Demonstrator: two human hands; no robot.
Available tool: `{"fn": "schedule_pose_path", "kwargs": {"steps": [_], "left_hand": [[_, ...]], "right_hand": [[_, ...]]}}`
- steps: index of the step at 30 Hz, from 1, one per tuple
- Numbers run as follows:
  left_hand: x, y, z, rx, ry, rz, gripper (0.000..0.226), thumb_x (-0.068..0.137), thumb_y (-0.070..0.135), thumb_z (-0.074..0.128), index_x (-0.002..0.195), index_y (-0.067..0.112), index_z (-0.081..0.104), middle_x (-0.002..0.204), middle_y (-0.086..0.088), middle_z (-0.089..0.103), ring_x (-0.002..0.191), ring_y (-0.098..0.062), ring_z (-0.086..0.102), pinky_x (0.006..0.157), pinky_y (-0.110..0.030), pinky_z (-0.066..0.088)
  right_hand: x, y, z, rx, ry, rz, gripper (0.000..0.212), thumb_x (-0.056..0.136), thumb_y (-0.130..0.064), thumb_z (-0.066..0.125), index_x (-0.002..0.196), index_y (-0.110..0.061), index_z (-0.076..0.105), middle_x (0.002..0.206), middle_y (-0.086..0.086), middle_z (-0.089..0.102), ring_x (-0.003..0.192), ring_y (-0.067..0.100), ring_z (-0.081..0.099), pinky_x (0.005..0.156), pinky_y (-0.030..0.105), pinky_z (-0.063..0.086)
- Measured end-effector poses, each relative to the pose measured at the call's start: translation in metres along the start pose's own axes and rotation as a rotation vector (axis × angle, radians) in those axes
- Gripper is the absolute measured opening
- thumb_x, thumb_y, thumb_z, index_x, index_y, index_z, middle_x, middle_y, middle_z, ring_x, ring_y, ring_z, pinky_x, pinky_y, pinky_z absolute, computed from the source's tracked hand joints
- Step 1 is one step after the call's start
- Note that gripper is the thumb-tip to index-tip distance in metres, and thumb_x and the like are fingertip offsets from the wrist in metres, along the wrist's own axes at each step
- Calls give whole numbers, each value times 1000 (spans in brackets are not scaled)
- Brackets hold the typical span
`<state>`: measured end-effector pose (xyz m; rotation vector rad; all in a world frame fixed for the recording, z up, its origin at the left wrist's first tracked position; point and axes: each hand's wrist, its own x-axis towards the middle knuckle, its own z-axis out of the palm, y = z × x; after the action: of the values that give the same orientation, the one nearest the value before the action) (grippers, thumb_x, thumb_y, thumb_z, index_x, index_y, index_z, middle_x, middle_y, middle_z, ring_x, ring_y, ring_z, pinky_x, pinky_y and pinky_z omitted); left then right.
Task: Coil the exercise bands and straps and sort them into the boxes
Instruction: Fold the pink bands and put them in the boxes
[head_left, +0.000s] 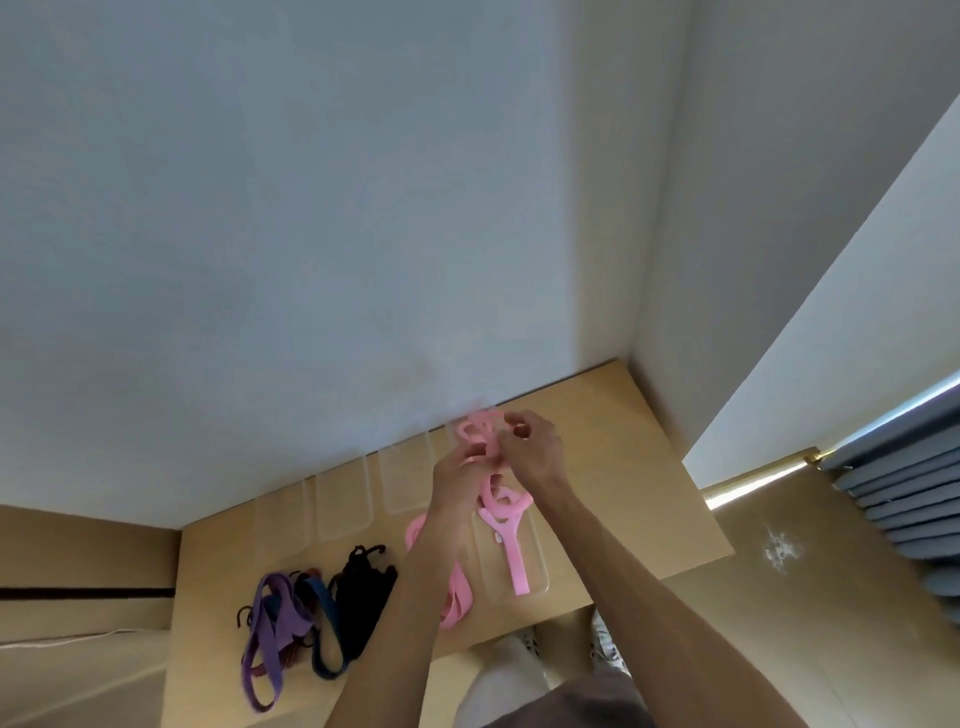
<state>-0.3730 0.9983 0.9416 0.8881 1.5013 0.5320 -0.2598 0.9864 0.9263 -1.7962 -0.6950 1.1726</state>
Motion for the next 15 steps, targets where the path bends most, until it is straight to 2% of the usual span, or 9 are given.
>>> {"fn": "schedule_pose_path", "kwargs": {"steps": [4,6,8,10,12,15], "left_hand": [[18,-28,-11,43,14,-88,27,63,7,79,89,3,75,73,-17,66,66,-27,60,68,-42,49],[35,-33,-15,80,13,-112,20,67,5,78,85,0,73,78,-19,69,70,-27,63,71,-44,54],[60,-37,-19,77,10,-128,6,71,1,74,76,3,72,73,-17,68,63,-24,62,61,-36,51],[84,-38,-22,62,-13,-133,8,64,5,73,69,11,72,65,-7,66,58,-19,60,57,-29,48],[108,-39,-25,73,-33,-103,17,58,12,69,74,16,74,63,2,68,58,-12,62,59,-27,47],[141,-46,-29,120,-37,-37,19,71,6,70,84,19,76,69,7,73,65,-10,67,61,-23,49]], "right_hand": [[4,26,20,-118,-30,32,41,81,-1,60,121,-10,64,106,2,67,98,20,62,78,22,45],[18,30,29,-191,-43,37,36,82,-4,63,118,-8,65,108,6,69,97,21,63,81,27,49],[36,30,40,-273,-36,39,26,81,-6,65,107,-6,68,103,8,71,97,25,65,86,34,52],[56,30,54,-303,-7,43,24,80,-4,63,103,-6,70,99,8,72,95,26,66,85,35,53],[74,33,70,-330,12,49,31,80,-2,62,109,-6,70,103,8,72,98,26,66,88,35,53],[100,42,89,-363,35,71,34,81,-1,62,114,-3,69,103,7,70,94,22,63,91,33,52]]}}
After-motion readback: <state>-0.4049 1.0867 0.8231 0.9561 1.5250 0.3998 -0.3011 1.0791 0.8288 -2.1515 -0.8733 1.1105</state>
